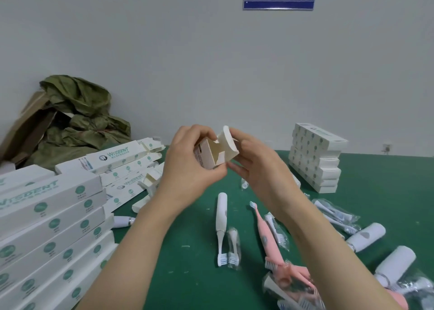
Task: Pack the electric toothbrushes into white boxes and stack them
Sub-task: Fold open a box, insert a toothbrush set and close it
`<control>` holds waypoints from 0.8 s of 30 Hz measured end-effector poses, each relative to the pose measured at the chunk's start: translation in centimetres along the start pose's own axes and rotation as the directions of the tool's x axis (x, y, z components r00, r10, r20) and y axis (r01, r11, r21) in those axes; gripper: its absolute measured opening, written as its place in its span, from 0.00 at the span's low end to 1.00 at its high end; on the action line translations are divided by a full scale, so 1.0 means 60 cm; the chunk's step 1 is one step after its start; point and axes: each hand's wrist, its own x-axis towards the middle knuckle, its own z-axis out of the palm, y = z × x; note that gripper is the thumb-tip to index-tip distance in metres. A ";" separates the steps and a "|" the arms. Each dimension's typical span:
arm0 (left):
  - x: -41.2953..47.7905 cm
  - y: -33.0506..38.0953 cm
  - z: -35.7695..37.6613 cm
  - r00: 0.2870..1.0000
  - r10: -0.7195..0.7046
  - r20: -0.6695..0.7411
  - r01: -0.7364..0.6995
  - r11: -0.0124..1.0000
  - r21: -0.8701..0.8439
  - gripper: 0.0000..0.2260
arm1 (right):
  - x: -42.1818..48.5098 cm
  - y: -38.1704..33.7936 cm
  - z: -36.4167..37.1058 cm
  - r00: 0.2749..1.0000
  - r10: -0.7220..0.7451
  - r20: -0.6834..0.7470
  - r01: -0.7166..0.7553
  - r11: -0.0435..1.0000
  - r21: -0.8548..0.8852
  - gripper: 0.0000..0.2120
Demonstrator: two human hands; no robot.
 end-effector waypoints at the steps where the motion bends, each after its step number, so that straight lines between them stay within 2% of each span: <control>1: 0.000 0.002 -0.001 1.000 -0.001 -0.006 0.001 1.000 0.007 0.19 | 0.000 -0.003 0.001 1.000 0.007 0.012 -0.007 1.000 0.018 0.17; 5: 0.002 0.011 -0.004 0.999 0.024 0.028 -0.024 1.000 0.009 0.17 | -0.008 -0.007 0.006 0.995 -0.071 -0.065 0.064 0.993 -0.104 0.14; 8: 0.001 0.015 -0.003 0.998 0.029 0.061 -0.028 1.000 -0.012 0.17 | -0.011 -0.006 0.015 0.985 -0.117 -0.131 0.103 0.989 -0.105 0.14; 11: -0.001 0.017 -0.002 0.996 0.033 0.083 -0.032 0.999 -0.015 0.17 | -0.012 -0.009 0.018 0.967 -0.171 -0.191 0.133 0.971 -0.198 0.16; 16: -0.002 0.020 0.001 0.994 -0.109 0.030 0.110 0.993 -0.051 0.24 | -0.014 -0.001 0.021 0.948 -0.236 -0.212 0.154 0.926 -0.344 0.18; 20: -0.002 0.027 0.008 0.991 -0.129 -0.043 0.128 0.992 -0.022 0.20 | -0.014 0.007 0.029 0.952 -0.236 -0.196 0.137 0.898 -0.417 0.14; 24: -0.004 0.028 0.016 0.988 -0.151 -0.044 0.150 0.988 -0.028 0.24 | -0.016 0.010 0.034 0.917 -0.294 -0.271 0.141 0.873 -0.467 0.14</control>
